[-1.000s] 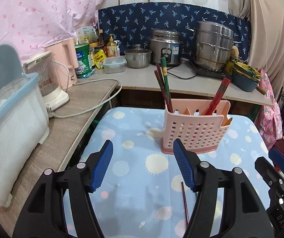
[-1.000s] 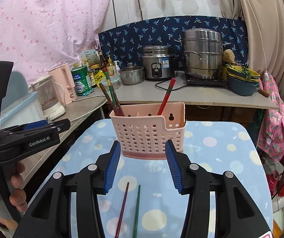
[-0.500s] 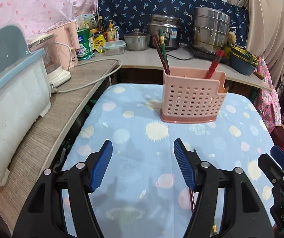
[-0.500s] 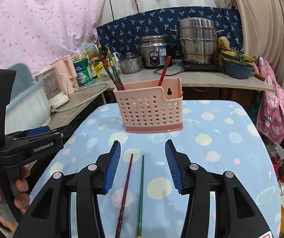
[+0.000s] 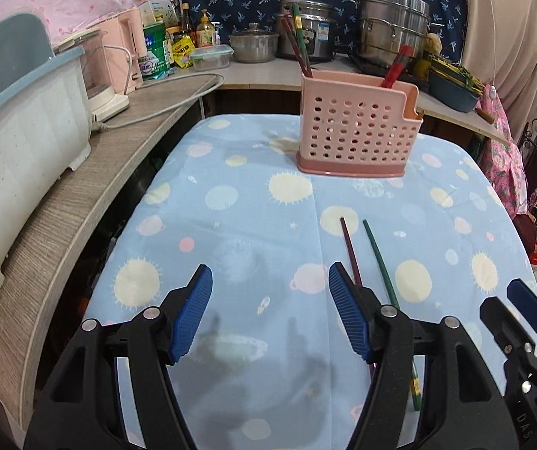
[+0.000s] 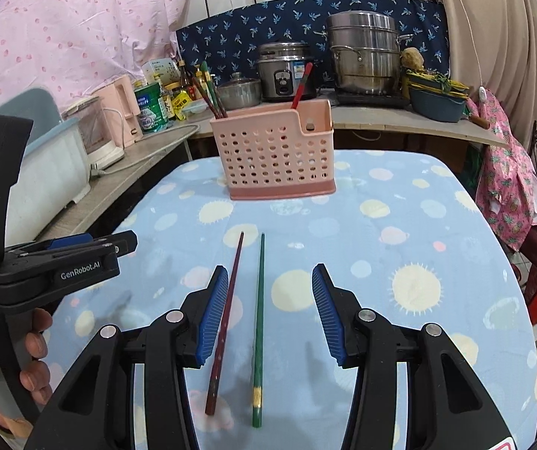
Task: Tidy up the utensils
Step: 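Move both open tools back down toward the last two chopsticks, then grasp the green chopstick with the right tool while the left tool grasps the dark red chopstick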
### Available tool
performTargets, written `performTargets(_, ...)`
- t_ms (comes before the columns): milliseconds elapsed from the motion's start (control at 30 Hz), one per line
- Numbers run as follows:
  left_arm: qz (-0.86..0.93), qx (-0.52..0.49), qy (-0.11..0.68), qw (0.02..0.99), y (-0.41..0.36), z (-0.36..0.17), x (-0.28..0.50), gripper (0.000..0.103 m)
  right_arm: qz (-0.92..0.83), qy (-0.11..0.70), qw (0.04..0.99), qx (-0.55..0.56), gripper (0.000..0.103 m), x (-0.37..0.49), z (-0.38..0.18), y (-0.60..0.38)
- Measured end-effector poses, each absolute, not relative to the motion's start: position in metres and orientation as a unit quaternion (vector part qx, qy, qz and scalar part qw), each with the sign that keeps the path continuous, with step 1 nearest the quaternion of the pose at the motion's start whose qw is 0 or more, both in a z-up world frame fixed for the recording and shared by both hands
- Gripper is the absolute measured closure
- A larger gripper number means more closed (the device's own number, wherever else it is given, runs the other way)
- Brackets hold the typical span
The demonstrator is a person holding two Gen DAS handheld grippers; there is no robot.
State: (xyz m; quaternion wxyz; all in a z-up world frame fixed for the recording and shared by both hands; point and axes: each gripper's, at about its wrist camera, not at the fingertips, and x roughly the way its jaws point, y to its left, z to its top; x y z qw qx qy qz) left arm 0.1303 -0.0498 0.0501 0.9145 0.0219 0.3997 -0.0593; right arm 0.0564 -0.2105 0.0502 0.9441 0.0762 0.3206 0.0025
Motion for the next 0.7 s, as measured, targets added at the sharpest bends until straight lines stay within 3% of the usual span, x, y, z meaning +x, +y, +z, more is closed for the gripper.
performTargets(300,-0.069,0.033,0.418,0.905,-0.051,0.023,0.111,0.036,0.006,0.377,0.923,0.075,0.057,0.039,-0.003,-0.198)
performTargets(400,-0.072,0.037,0.426,0.901,-0.052,0.017,0.107,0.036,0.004,0.394,0.916,0.071,0.061,0.034,-0.018,-0.193)
performTargets(567,-0.073,0.044,0.433,0.897,-0.057,0.008,0.103,0.035,-0.001,0.416,0.907,0.065,0.081,0.034,-0.034,-0.187)
performTargets(700,-0.079,0.045,0.439,0.894,-0.062,0.002,0.1,0.035,-0.006,0.421,0.905,0.065,0.092,0.034,-0.038,-0.187)
